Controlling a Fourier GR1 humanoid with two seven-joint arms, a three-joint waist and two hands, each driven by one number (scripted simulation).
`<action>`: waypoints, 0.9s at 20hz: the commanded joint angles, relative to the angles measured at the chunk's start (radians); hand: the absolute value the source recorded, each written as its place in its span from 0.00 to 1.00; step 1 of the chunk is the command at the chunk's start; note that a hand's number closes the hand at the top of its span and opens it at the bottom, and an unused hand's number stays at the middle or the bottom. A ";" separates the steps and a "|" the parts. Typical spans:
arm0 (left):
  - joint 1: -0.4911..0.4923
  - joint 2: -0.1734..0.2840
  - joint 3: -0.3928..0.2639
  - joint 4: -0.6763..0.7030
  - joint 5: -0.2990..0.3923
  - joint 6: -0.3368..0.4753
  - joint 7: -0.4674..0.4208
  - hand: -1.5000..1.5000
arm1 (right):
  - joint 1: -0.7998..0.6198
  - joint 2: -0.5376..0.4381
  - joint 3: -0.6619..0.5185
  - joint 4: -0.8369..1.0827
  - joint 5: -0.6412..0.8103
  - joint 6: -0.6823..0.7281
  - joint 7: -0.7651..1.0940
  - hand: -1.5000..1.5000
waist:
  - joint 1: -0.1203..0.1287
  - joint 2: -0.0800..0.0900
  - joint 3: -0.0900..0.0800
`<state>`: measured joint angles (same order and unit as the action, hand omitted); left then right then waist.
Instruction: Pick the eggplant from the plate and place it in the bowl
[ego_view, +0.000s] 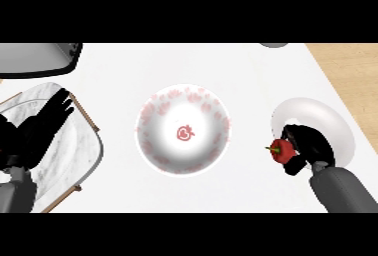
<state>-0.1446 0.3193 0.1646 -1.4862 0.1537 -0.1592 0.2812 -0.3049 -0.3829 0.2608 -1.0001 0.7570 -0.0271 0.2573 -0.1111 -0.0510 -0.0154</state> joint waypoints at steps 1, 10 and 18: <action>0.042 0.000 0.006 -0.005 -0.008 0.002 -0.016 0.50 | 0.149 -0.020 0.050 -0.254 0.020 -0.033 0.024 1.00 | -0.013 0.005 0.007; 0.036 -0.017 0.000 -0.010 -0.008 0.010 -0.021 0.50 | 0.303 -0.109 0.139 -0.864 0.089 0.097 0.258 1.00 | -0.023 0.010 0.004; 0.008 -0.013 -0.031 -0.064 -0.012 -0.003 0.020 0.50 | 0.341 -0.146 0.169 -1.451 0.101 0.384 0.626 1.00 | 0.043 0.028 0.009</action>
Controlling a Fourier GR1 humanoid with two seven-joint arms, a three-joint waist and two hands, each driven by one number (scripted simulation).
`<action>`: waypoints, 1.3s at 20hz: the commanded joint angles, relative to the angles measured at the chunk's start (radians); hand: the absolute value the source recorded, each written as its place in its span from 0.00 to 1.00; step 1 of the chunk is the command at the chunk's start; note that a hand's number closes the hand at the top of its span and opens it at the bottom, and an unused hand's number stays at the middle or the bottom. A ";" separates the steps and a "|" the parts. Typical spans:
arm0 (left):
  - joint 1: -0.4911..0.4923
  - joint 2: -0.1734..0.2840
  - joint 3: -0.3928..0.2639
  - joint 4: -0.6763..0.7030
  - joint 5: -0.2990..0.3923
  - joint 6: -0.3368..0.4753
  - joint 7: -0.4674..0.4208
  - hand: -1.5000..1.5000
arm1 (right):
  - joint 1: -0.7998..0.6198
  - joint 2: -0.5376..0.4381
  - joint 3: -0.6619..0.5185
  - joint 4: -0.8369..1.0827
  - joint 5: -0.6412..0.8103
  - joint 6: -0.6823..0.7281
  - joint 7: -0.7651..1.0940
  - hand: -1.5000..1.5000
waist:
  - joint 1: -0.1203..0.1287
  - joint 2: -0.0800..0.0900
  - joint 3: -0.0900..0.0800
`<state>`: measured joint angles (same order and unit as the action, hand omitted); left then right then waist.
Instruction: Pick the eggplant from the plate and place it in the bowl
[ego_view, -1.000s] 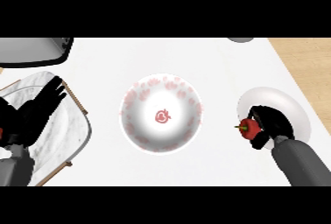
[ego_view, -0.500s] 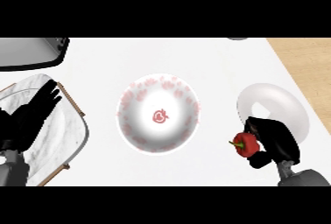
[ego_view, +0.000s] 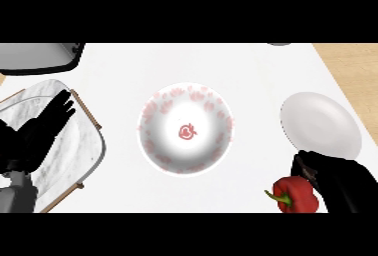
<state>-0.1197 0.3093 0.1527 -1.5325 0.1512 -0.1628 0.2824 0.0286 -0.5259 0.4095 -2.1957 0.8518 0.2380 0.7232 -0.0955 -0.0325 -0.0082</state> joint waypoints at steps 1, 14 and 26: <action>-0.010 -0.024 -0.038 -0.026 -0.017 0.003 0.000 0.50 | 0.008 0.041 0.061 -0.312 0.000 0.148 0.223 1.00 | 0.042 0.013 0.002; -0.088 -0.032 -0.041 0.061 -0.018 -0.020 -0.017 0.50 | -0.519 0.492 0.186 -0.130 0.062 0.317 0.636 1.00 | 0.094 0.028 0.004; -0.067 -0.044 -0.061 0.010 -0.024 -0.029 -0.007 0.50 | -0.795 0.525 -0.024 0.337 0.063 0.131 0.499 1.00 | 0.113 0.032 0.007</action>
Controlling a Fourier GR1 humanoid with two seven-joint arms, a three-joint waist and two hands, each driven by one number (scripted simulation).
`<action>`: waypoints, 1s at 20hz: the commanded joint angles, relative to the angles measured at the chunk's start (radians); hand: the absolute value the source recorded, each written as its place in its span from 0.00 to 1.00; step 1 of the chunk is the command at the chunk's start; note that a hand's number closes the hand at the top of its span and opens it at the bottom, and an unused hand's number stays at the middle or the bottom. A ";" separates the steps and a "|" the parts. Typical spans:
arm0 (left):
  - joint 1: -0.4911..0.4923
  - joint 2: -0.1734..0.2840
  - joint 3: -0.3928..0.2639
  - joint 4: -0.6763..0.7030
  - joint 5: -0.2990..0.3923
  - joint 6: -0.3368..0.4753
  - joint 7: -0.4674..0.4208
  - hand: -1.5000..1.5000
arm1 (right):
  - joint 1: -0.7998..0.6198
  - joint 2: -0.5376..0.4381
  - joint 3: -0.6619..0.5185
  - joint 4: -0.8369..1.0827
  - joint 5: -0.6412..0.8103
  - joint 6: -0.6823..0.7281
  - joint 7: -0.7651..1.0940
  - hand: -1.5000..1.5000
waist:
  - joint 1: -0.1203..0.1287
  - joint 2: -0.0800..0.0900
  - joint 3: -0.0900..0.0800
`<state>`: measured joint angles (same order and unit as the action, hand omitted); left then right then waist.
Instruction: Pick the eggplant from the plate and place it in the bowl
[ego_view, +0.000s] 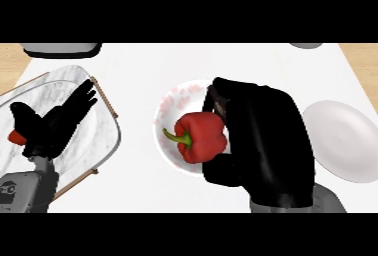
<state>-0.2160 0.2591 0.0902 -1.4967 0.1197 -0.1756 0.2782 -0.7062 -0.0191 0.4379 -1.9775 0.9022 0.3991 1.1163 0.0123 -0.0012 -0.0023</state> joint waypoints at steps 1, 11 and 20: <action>-0.031 0.009 0.010 0.012 0.005 0.001 0.032 0.50 | -0.124 0.018 -0.027 0.199 0.004 -0.080 0.151 1.00 | 0.010 0.003 0.001; 0.040 -0.023 -0.014 0.002 -0.029 -0.003 -0.047 0.50 | -0.128 0.019 -0.240 0.673 -0.042 -0.362 -0.261 1.00 | 0.019 0.011 0.002; -0.037 0.005 0.016 0.006 0.004 -0.024 0.004 0.50 | -0.197 0.019 -0.360 1.063 -0.279 -0.596 -0.465 1.00 | 0.038 0.018 0.003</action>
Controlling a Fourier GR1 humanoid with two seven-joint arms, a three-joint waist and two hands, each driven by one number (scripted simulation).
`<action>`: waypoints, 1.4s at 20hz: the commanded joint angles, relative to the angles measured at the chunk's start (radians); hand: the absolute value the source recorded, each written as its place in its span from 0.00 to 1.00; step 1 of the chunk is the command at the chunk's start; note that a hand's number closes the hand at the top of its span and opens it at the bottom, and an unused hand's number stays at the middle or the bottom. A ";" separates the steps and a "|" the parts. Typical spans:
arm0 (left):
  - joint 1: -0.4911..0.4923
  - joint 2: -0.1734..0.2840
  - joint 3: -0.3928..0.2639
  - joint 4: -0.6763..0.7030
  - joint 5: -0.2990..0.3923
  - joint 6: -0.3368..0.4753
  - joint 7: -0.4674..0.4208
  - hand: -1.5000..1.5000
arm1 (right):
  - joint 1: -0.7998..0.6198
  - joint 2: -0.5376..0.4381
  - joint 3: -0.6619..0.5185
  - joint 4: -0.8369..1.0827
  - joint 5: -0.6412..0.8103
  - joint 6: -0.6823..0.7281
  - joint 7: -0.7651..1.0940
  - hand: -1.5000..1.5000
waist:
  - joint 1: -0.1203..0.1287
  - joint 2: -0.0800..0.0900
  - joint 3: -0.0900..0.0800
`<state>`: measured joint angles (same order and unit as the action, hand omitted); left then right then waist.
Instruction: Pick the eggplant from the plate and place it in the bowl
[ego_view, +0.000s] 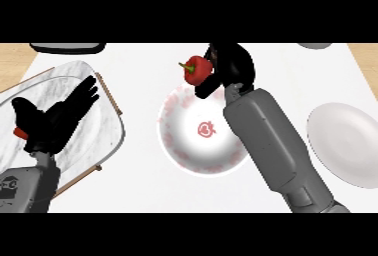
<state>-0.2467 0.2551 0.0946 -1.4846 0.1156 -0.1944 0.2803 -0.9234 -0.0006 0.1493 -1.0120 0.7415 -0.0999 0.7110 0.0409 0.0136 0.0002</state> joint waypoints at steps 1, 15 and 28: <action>-0.032 -0.026 -0.023 -0.005 -0.012 0.017 0.013 0.50 | -0.026 0.001 -0.033 0.157 -0.166 -0.155 -0.022 1.00 | 0.026 0.006 0.001; -0.011 -0.037 -0.017 -0.006 -0.022 0.029 0.024 0.50 | -0.192 0.001 -0.074 0.482 -0.340 -0.542 -0.414 0.00 | 0.003 -0.003 0.000; 0.023 0.032 0.071 0.015 0.014 -0.013 0.006 0.50 | 0.061 -0.168 -0.054 0.083 -0.295 -0.505 -0.361 0.00 | -0.080 -0.030 -0.001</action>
<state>-0.2259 0.2711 0.1463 -1.4755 0.1203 -0.1982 0.2809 -0.9426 -0.1127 0.0534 -0.7472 0.4245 -0.6560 0.2873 -0.0154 -0.0075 -0.0001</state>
